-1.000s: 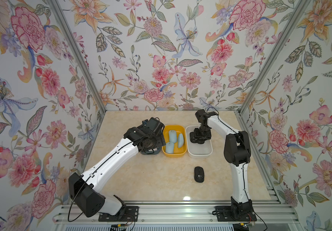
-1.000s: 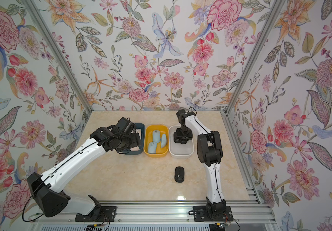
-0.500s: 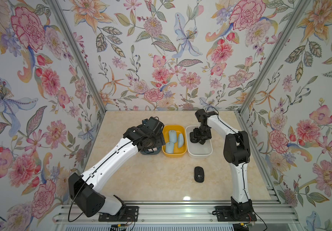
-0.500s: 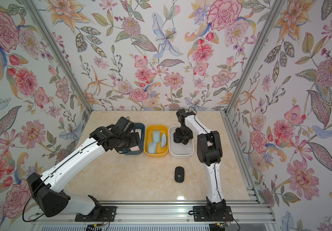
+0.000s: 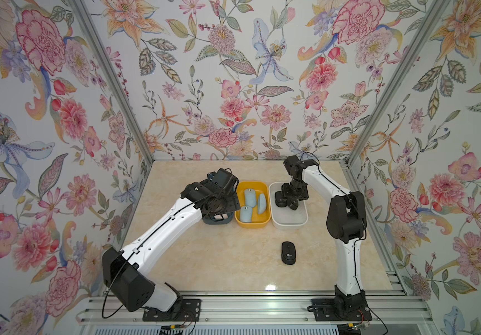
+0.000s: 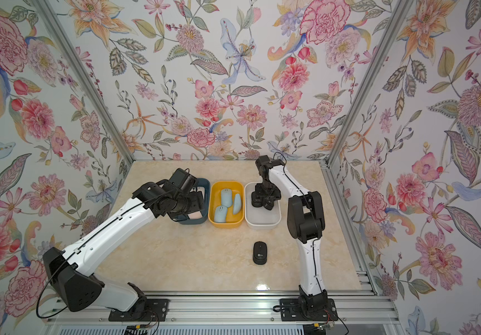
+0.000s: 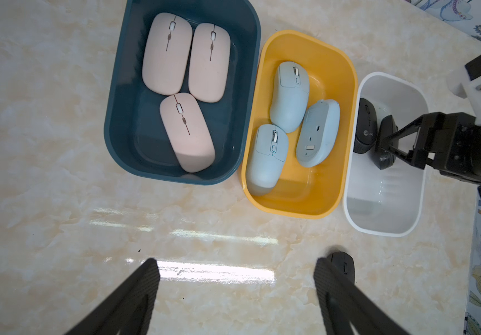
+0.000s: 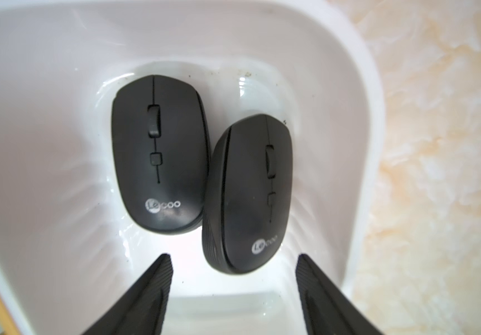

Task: Place the mice by color into the storage box
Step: Place the mouse in the storage box.

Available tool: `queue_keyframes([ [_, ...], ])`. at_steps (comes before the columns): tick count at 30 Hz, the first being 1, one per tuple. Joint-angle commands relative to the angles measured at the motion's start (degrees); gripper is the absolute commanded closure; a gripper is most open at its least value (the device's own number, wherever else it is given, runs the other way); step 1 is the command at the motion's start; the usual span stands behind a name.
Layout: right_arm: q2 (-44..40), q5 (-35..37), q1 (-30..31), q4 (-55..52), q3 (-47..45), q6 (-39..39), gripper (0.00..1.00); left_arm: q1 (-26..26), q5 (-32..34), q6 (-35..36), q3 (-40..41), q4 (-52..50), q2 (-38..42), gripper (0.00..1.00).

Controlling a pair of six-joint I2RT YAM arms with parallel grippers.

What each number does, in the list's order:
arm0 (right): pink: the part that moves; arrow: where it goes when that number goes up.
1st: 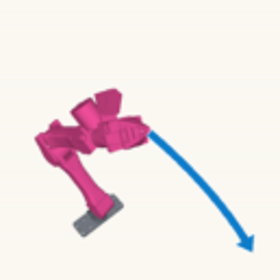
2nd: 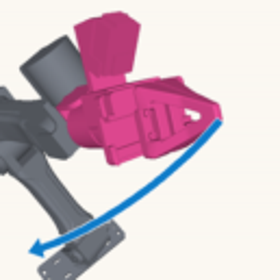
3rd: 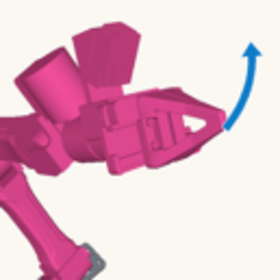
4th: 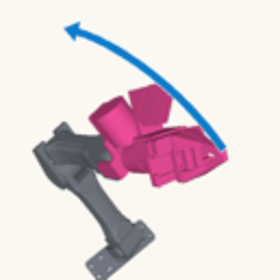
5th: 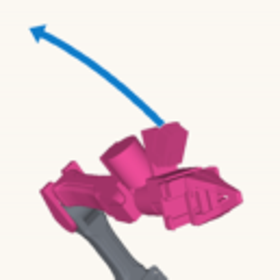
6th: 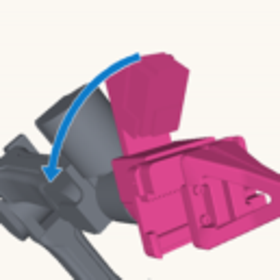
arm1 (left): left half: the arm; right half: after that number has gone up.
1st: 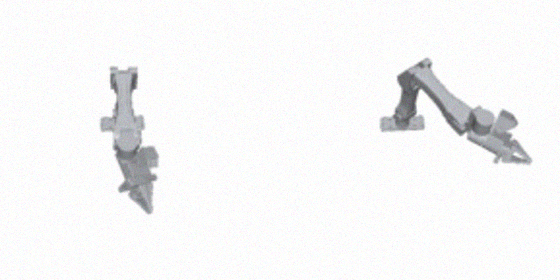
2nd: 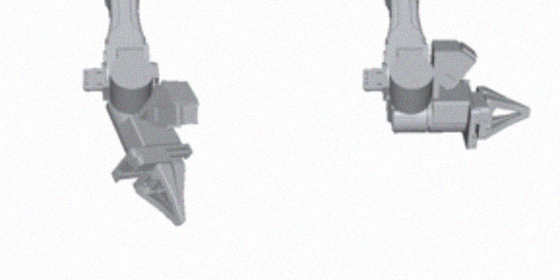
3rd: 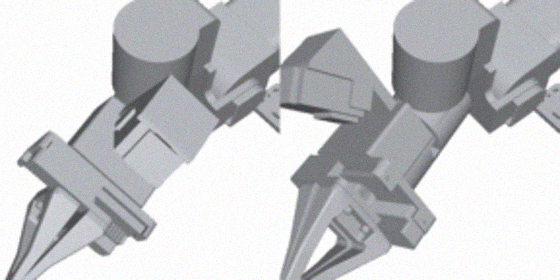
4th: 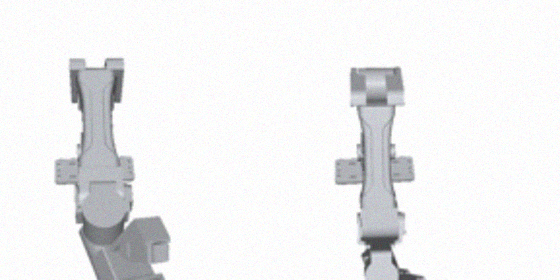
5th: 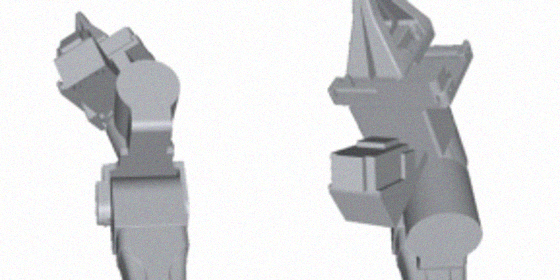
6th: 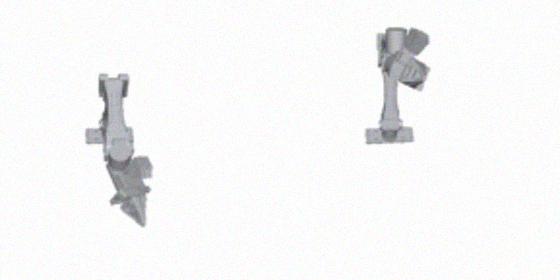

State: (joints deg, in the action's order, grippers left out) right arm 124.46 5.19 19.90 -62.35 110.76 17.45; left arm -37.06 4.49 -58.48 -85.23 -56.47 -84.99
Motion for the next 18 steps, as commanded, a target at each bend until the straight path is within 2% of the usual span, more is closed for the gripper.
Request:
queue_keyframes([
  [1, -8.18, 2.57, 2.29, -1.52, -3.07, -0.76, 0.29, 0.76, -1.05, 1.76, -2.2, -0.66, -1.69, 0.13],
  [13, -25.31, 5.48, 6.62, -1.5, -14.9, 3.4, 0.27, 0.67, -4.41, 5.88, -6.61, -0.66, -6.73, 0.12],
  [18, -32.93, 6.9, 9.68, -0.49, -23.57, 5.53, 0.25, 0.66, -5.09, 7.13, -8.03, -0.72, -8.4, 0.12],
])
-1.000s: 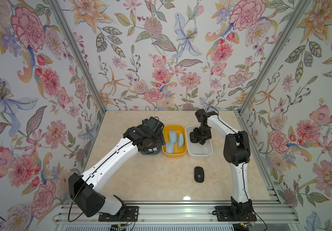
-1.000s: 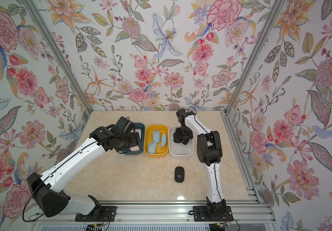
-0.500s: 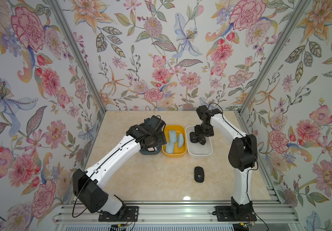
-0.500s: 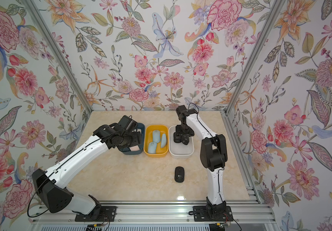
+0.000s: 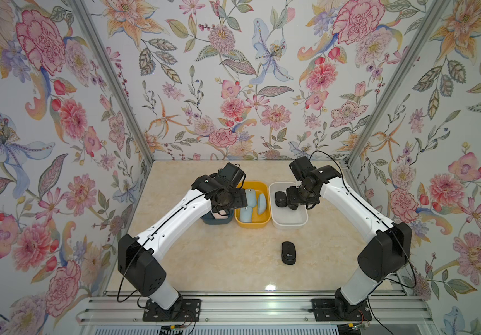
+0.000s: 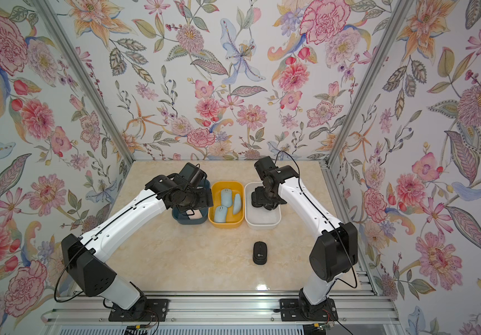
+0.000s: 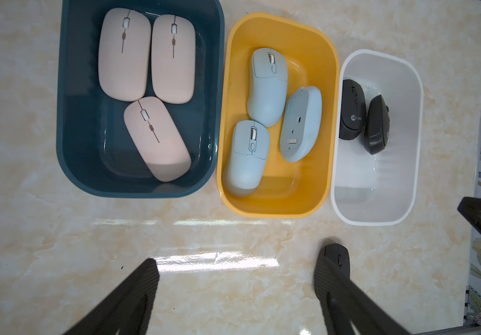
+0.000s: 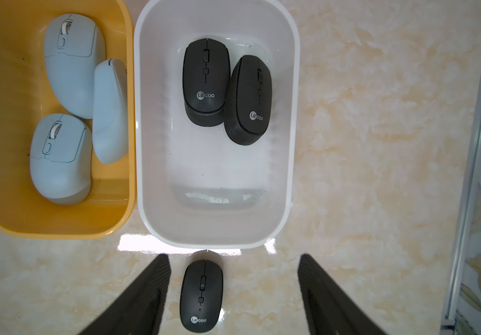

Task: Place the mice by color into the storage box
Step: Place the mouse in the storage box, then pick up the mouse from the center of the board.

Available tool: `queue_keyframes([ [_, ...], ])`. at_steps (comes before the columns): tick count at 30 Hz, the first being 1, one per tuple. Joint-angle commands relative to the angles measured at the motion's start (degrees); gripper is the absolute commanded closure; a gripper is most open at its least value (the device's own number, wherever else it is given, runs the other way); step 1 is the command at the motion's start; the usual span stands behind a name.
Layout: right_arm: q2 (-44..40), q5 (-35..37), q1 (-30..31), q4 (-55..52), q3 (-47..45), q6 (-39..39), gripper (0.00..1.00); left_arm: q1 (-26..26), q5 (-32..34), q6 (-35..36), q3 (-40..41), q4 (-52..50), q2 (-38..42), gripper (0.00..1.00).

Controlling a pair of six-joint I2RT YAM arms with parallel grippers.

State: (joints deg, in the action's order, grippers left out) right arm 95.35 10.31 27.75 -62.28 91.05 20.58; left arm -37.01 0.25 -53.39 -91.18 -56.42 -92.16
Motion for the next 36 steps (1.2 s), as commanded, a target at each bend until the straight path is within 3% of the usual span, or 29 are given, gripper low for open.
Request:
queue_keyframes([
  [1, -5.7, 2.34, 2.53, -0.01, -6.29, 3.04, 0.25, 0.63, -1.05, 2.57, -2.39, -0.72, -1.62, 0.12],
  [8, -21.6, 3.67, 5.37, 2.93, -22.54, 9.71, 0.23, 0.27, -1.94, 4.55, -4.16, -0.72, -3.64, 0.12],
  [14, -30.36, 3.94, 8.83, 1.32, -30.87, 14.05, 0.23, -0.42, -2.27, 4.6, -3.4, -0.78, -4.09, 0.11],
  [24, -30.21, -0.58, 14.43, 3.82, -38.57, 18.77, 0.21, -0.43, -1.79, 3.24, 0.0, -0.72, -1.86, 0.12],
  [36, -18.84, -4.14, 16.54, 12.27, -39.31, 19.41, 0.19, -0.43, -0.95, 1.97, 2.82, -0.8, 1.15, 0.12],
])
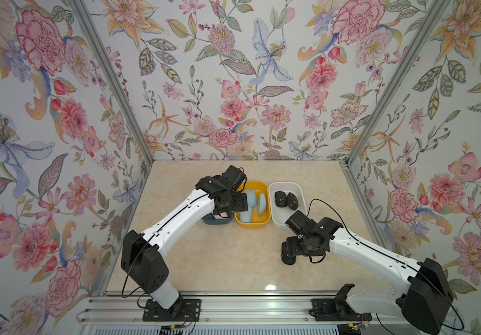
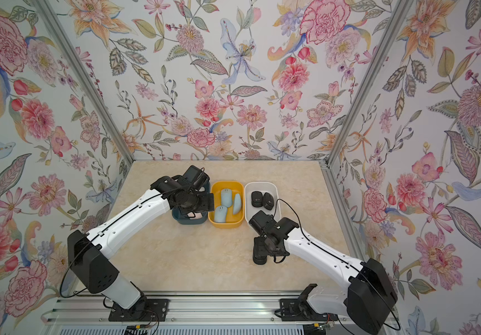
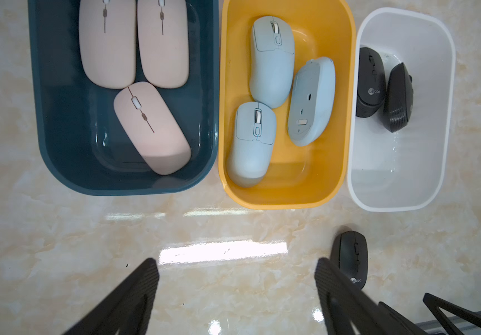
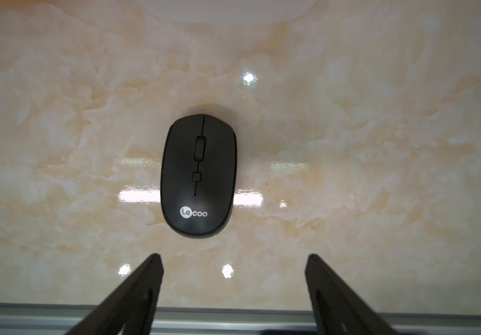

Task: Place the mice by color into the storage box
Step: Pick up the mouse from the center of the board.

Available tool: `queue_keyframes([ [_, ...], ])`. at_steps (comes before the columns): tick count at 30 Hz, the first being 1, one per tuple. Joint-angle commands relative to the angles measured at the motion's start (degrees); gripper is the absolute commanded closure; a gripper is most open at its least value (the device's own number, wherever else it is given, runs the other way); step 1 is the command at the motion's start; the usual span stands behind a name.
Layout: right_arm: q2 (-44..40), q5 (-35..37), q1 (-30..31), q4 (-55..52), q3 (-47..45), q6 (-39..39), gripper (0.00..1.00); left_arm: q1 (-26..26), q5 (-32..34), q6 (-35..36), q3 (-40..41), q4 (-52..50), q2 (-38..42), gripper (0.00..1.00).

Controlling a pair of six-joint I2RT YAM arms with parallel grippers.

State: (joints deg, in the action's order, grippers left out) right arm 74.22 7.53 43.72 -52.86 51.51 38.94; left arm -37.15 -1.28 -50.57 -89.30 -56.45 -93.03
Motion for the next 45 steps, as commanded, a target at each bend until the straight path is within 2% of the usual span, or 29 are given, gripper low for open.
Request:
queue_keyframes([
  [1, 3.57, -1.47, 0.87, 3.37, 0.63, 1.14, 0.19, -0.3, 0.71, -0.94, 1.08, -0.81, 2.29, 0.12],
  [8, 9.37, -1.33, 3.41, 5.39, 1.37, 2.94, 0.19, 0.49, 0.32, -1.54, 1.82, -0.9, 3.3, 0.12],
  [17, 13.22, -1.98, 3.9, 7.97, 0.73, 3.6, 0.18, 0.81, 0.31, -2.26, 1.8, -1.0, 3.27, 0.12],
  [38, 15.17, -4.53, 0.48, 12.08, -2.51, 1.07, 0.2, 0.82, 1.27, -3.42, 2.14, -0.96, 4.14, 0.12],
  [45, 15.44, -5.95, -0.6, 14.18, -4.82, 0.71, 0.25, 0.76, 1.45, -4.14, 2.94, -0.95, 4.93, 0.12],
])
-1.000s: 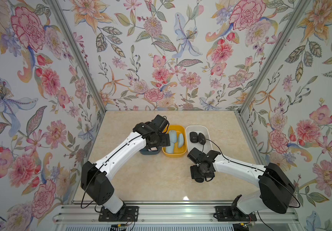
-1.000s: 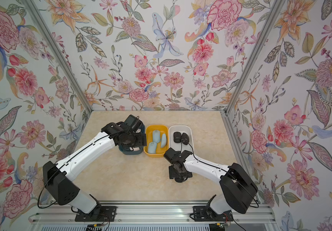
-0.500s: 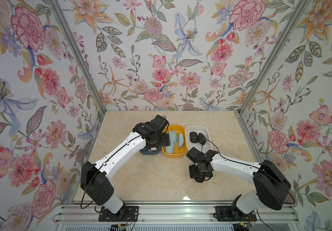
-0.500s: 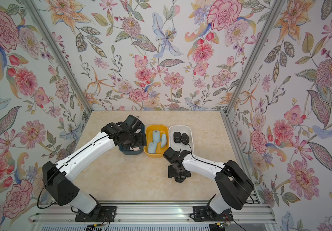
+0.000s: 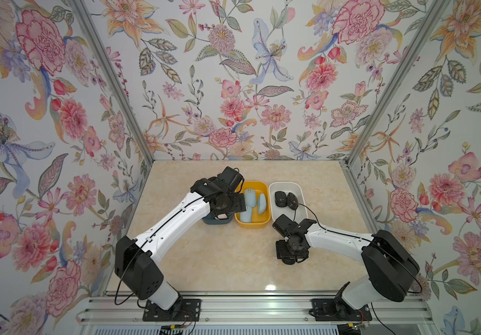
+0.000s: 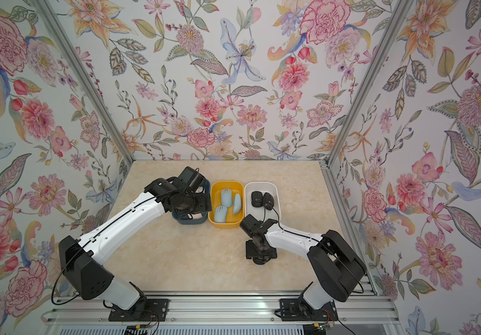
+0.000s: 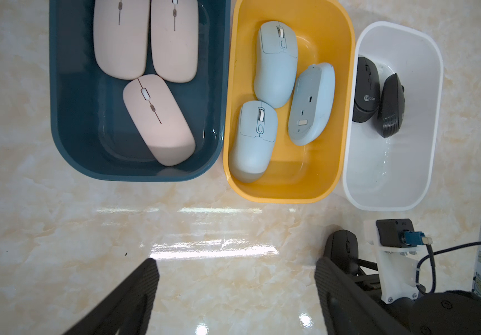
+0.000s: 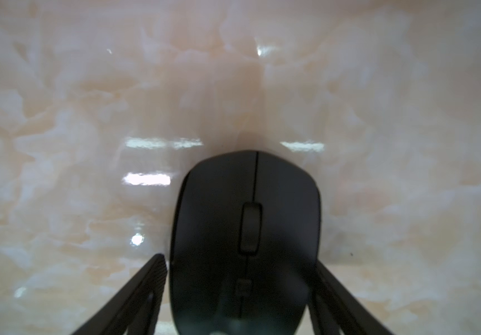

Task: Place the mice by color into the storage box
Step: Pick up the mouse from the center of the board.

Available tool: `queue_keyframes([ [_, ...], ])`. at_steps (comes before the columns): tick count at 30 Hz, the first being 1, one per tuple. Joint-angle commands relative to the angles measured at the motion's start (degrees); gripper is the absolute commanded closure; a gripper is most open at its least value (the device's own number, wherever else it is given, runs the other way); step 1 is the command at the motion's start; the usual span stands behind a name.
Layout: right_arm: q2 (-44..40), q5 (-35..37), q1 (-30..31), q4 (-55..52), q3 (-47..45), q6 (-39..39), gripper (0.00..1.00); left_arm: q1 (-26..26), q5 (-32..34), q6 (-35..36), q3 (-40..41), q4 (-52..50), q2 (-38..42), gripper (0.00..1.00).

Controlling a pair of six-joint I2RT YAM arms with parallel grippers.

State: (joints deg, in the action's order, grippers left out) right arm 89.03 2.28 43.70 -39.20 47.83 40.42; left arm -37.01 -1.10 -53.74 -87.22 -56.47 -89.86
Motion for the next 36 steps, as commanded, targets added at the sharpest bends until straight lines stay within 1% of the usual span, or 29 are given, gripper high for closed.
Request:
queue_keyframes([
  [1, 0.54, -0.65, -0.77, 0.77, -1.4, -0.87, 0.27, 0.63, 1.31, -1.1, 1.13, -0.93, 2.01, 0.12],
  [7, 0.56, -1.18, -1.42, 1.84, -2.42, -1.52, 0.33, 0.46, 1.46, -1.51, 1.43, -0.97, 2.74, 0.13],
  [11, -0.1, -1.32, -1.45, 1.6, -2.27, -1.88, 0.41, 0.35, 1.56, -1.63, 1.37, -1.01, 3.02, 0.14],
  [18, -2.45, -0.1, -1.25, -2.55, 1.18, -2.91, 0.45, 0.28, 1.74, -1.56, 1.07, -0.91, 2.65, 0.15],
  [22, -5.62, 1.2, -1.3, -7.81, 5.81, -4.0, 0.45, 0.28, 1.57, -1.2, 0.21, -0.97, 1.81, 0.15],
  [27, -7.73, 3.05, -1.91, -14.68, 14.26, -6.81, 0.45, 0.28, 1.63, -1.28, -0.27, -0.96, 1.2, 0.15],
  [30, -7.04, 3.68, -3.37, -17.3, 20.15, -9.04, 0.45, 0.26, 1.58, -1.28, -0.32, -0.95, 0.76, 0.15],
  [34, -3.93, 4.01, -6.17, -18.83, 28.05, -12.88, 0.45, 0.28, 1.85, -1.15, -0.54, -0.96, 0.24, 0.14],
  [35, -2.66, 3.89, -8.47, -18.81, 29.8, -13.81, 0.44, 0.28, 2.05, -1.19, -0.58, -0.94, 0.13, 0.14],
  [36, -1.5, 3.87, -9.26, -18.77, 31.27, -14.58, 0.44, 0.28, 2.2, -1.2, -0.74, -0.93, -0.03, 0.14],
])
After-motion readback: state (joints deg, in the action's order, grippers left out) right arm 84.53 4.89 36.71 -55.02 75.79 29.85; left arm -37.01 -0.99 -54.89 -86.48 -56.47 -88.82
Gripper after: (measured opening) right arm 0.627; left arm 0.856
